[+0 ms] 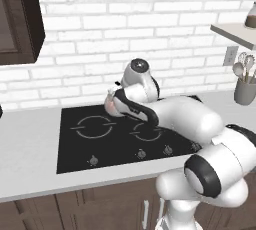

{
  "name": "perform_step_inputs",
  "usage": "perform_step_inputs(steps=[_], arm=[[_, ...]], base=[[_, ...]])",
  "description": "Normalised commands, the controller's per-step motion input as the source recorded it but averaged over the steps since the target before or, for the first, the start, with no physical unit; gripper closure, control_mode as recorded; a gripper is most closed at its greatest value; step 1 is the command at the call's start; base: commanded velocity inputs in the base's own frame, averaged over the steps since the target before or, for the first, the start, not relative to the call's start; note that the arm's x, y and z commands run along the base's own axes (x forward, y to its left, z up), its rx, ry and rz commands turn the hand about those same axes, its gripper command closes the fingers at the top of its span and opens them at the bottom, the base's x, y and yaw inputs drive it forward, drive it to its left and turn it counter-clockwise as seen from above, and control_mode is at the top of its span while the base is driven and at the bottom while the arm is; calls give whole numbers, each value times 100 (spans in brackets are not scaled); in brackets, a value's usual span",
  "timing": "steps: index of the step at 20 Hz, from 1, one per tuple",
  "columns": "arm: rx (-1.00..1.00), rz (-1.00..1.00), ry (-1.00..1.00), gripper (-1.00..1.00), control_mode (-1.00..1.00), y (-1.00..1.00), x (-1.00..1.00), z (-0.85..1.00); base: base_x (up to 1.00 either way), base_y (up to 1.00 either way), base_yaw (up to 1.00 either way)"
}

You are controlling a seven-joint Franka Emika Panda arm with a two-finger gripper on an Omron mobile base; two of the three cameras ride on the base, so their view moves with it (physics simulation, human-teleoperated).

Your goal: Pick the kettle from the counter and place it on a stove burner. Then turn the burner on.

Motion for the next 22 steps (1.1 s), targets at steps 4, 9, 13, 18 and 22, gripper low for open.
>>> perform_step_inputs(steps=[4,9,13,18,22], arm=[[16,0,18,100,-100,82,26,-53],[-5,0,0,100,-100,67,13,-33],[-10,-1,0,100,-100,61,32,-19],[-12,0,-3,100,-100,6,12,-36],[-7,0,1,100,-100,0,0,-53]], base=[[0,0,0],[0,0,0],[0,0,0],[0,0,0],[0,0,0]])
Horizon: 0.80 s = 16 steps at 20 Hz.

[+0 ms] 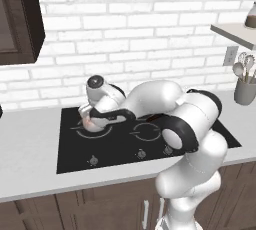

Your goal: Pick the kettle from the counter and place it on a stove burner. Then turn the burner on.

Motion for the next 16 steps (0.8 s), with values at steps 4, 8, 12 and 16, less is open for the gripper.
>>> perform_step_inputs(steps=[4,8,12,16], arm=[[0,0,1,100,-100,0,0,-42],[0,0,0,100,-100,0,0,-13],[0,-1,0,100,-100,0,26,0],[0,-4,0,100,-100,0,56,0]], base=[[0,0,0],[0,0,0],[0,0,0],[0,0,0]])
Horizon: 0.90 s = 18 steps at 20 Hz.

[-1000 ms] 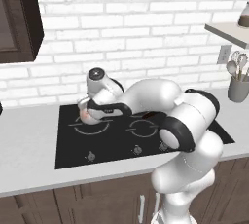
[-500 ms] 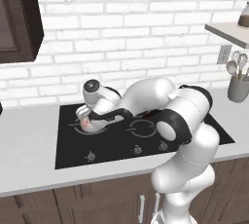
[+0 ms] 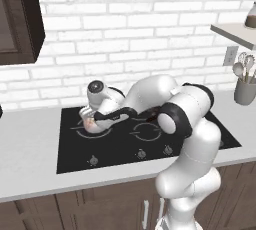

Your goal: Pick the kettle from the counter and place it on a stove burner. Then turn the burner on.

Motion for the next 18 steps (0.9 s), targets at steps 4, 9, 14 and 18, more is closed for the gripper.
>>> perform_step_inputs(steps=[4,9,14,18], arm=[[0,-4,1,100,-100,2,48,0],[-1,-4,3,100,-100,11,6,-27],[0,-1,5,100,-100,2,0,-39],[0,0,0,-100,-100,0,0,0]], base=[[0,0,0],[0,0,0],[0,0,0],[0,0,0]])
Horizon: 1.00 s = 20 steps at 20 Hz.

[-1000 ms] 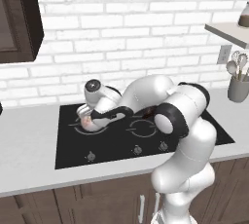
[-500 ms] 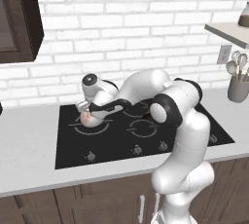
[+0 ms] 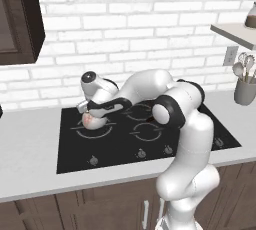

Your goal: Pick the kettle from the counter and place it on a stove burner. Then turn the burner on.

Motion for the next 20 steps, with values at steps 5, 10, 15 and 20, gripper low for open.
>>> perform_step_inputs(steps=[5,10,15,20], arm=[[0,0,0,-100,-100,0,-2,3],[0,0,-5,-100,-100,0,-14,48],[5,-5,-9,-100,-100,1,-81,87],[28,-33,1,-100,-100,10,-100,15]], base=[[0,0,0],[0,0,0],[0,0,0],[0,0,0]])
